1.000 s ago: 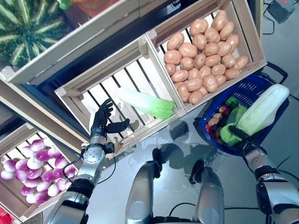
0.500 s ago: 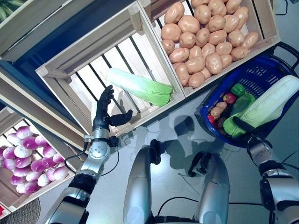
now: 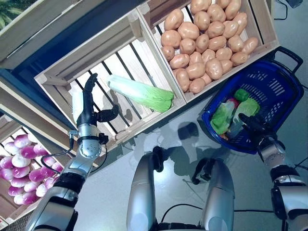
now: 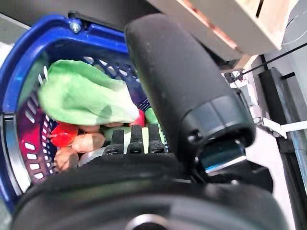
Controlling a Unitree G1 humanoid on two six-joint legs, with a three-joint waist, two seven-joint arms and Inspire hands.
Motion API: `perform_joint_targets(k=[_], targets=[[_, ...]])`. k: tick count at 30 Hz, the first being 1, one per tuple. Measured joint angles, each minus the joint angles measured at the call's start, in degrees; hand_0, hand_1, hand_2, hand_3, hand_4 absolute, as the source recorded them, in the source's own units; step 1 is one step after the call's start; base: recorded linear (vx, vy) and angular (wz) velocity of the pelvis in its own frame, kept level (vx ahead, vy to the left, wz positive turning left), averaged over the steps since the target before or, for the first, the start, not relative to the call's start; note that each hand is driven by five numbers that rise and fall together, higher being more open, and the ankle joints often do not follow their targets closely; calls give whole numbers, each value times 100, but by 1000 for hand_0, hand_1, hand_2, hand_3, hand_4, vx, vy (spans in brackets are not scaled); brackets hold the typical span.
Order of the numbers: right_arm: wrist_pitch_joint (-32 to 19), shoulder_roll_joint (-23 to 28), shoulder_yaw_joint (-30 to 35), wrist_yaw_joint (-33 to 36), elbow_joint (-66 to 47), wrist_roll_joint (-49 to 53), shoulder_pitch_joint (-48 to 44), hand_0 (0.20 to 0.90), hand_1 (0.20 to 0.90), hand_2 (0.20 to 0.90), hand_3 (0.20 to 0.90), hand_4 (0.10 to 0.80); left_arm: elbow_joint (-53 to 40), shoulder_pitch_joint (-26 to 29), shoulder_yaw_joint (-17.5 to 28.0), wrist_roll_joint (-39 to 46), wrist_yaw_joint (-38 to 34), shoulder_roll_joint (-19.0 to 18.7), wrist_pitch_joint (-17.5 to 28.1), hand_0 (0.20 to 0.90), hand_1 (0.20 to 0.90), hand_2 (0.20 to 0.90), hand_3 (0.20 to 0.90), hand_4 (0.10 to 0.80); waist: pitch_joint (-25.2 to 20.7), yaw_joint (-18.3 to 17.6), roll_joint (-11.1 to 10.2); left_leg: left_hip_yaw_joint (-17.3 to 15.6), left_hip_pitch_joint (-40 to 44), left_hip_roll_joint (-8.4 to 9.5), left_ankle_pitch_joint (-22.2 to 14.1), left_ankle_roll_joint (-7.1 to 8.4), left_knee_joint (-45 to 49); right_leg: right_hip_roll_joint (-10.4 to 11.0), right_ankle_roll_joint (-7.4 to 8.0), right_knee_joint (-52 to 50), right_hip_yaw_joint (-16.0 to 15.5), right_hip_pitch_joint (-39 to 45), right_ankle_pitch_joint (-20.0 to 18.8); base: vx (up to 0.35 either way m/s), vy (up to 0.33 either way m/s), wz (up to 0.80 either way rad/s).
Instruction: Put vegetables into the basket
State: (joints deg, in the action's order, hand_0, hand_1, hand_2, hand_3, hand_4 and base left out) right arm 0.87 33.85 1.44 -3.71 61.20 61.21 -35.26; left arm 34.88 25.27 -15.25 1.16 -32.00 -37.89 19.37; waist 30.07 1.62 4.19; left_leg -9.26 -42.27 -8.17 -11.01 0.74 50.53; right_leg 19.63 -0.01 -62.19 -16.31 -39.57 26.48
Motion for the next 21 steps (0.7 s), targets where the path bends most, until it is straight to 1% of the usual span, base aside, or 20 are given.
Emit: perform_joint_targets(k=[1, 2, 5, 8, 10, 14, 15, 18, 21], targets=[[-12, 2, 0, -12, -98, -1, 45, 900, 900, 900, 900, 800, -1, -2, 1, -42, -16, -36, -32, 900, 900, 900, 900, 800, 0, -3, -4, -7, 14, -6, 6, 6, -43, -27, 11, 56, -2, 10, -13, 36, 31, -5], [-14, 0, -6, -24, -168, -1, 89, 900, 900, 900, 900, 800, 0, -4, 1, -58, -16, -67, -67, 900, 900, 900, 900, 800, 1, -6, -13, -15, 31, -13, 15, 19, -70, -47, 57, 83, 4, 21, -48, 10, 30, -3], [-18, 1, -13, -33, -358, -2, 115, 900, 900, 900, 900, 800, 79, 14, 33, -173, -71, -125, -248, 900, 900, 900, 900, 800, 4, -67, -30, -59, 40, -27, 10, 19, -92, -56, 76, 123, 17, 17, -65, 16, 47, -4], [-19, 41, -22, -106, -370, -2, 89, 900, 900, 900, 900, 800, 281, 113, 32, -667, -291, -171, -457, 900, 900, 900, 900, 800, 5, -82, -36, -83, 23, -49, -25, 25, -60, -55, 76, 130, 34, -2, -64, 1, 69, -5], [-18, 62, -33, -217, -370, -1, 60, 900, 900, 900, 900, 800, 454, 251, 18, -903, -313, -226, -609, 900, 900, 900, 900, 800, 5, -94, -35, -83, -25, -59, -31, 20, -33, -52, 76, 117, 38, -41, -64, -9, 73, -1], [-14, 199, -227, -394, -358, -2, 3, 900, 900, 900, 900, 800, 786, 594, -275, -1469, -332, -522, -1005, 900, 900, 900, 900, 800, 5, -125, -36, -86, -136, -61, -45, -9, 13, -58, 77, 59, 68, -167, -65, -3, 73, 0], [0, 239, -247, -467, -346, 0, -32, 900, 900, 900, 900, 800, 913, 724, -450, -1652, -347, -661, -1121, 900, 900, 900, 900, 800, 6, -152, -38, -90, -185, -65, -52, -18, 39, -53, 76, 23, 89, -228, -62, 3, 89, -2], [5, 372, -380, -601, -342, 2, -187, 900, 900, 900, 900, 800, 1199, 931, -621, -2085, -406, -877, -1234, 900, 900, 900, 900, 800, 9, -219, -43, -123, -329, -73, -56, -25, 110, -53, 82, -61, 175, -426, -66, 6, 92, -5], [5, 474, -474, -709, -357, 5, -235, 900, 900, 900, 900, 800, 1251, 1085, -822, -2425, -422, -1049, -1286, 900, 900, 900, 900, 800, 10, -278, -48, -143, -478, -86, -70, -43, 186, -55, 80, -119, 199, -569, -65, -3, 60, -2]])
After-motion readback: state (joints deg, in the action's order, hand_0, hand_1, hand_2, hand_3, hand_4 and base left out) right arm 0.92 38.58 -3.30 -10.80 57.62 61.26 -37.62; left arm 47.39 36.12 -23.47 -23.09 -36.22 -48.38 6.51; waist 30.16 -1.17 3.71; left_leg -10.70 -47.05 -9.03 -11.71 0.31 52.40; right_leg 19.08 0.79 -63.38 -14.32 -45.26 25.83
